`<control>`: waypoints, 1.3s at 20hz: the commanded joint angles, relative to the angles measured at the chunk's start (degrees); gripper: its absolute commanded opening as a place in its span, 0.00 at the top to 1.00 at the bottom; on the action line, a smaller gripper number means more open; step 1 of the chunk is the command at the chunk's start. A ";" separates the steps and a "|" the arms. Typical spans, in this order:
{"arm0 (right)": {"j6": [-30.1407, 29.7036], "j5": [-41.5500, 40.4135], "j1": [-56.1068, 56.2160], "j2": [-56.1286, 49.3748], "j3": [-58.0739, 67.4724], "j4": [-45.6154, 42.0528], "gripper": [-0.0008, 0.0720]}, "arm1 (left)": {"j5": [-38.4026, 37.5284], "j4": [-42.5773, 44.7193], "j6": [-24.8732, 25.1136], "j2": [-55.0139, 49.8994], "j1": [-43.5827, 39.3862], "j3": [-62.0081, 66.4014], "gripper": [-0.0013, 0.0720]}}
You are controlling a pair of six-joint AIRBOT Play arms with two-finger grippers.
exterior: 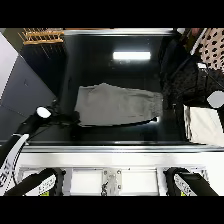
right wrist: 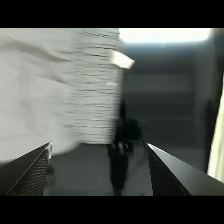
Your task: Fold the clothes and pants, and hang the long-sleeved shirts on hangers.
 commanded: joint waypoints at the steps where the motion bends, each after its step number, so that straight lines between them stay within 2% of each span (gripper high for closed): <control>1: -1.95 4.96 -0.02 0.26 -0.85 -0.70 0.11 | -3.21 8.57 0.31 6.27 8.24 0.46 0.98; 2: -1.97 4.96 -0.02 0.26 -1.49 -0.31 0.11 | -3.28 8.59 0.35 7.41 9.62 0.46 0.98; 3: -2.64 5.09 -0.02 0.02 -2.14 0.46 0.11 | -3.17 8.61 1.40 8.44 10.54 0.46 0.75; 4: -4.04 5.33 -0.02 -0.52 -2.64 1.79 0.11 | -3.08 8.63 1.86 9.38 11.10 0.48 0.26; 5: -5.51 5.73 -0.35 -1.25 -3.10 3.32 0.11 | -2.73 8.61 1.84 10.64 11.69 0.48 0.05; 9: -15.52 8.31 -6.97 -7.28 -3.56 17.68 0.10 | -1.84 8.46 1.70 17.88 12.98 0.46 0.09; 11: -20.61 8.81 -12.02 -11.85 -3.56 25.83 0.09 | -2.82 6.91 1.70 21.16 12.61 0.46 0.86; 12: -22.40 8.79 -14.29 -14.27 -3.56 29.05 0.09 | -2.69 6.03 1.64 22.56 11.65 0.46 0.98; 13: -23.89 8.94 -16.11 -17.14 -3.56 31.61 0.00 | -2.71 5.11 1.64 23.78 10.38 0.46 0.98; 17: -29.68 9.01 -18.34 -28.41 -3.56 34.69 0.00 | -2.64 5.14 0.63 26.58 2.10 0.46 0.98; 22: -42.18 7.21 -18.23 -38.97 -3.48 48.43 0.00 | -1.49 5.14 -4.61 26.45 -4.87 0.46 0.98; 24: -44.54 5.66 -18.23 -40.79 -3.39 53.18 0.00 | -1.51 5.16 -5.68 26.40 -6.14 0.46 0.98; 26: -44.76 4.70 -18.10 -41.57 -2.84 54.34 0.00 | -1.53 5.16 -5.81 26.40 -6.93 0.46 0.98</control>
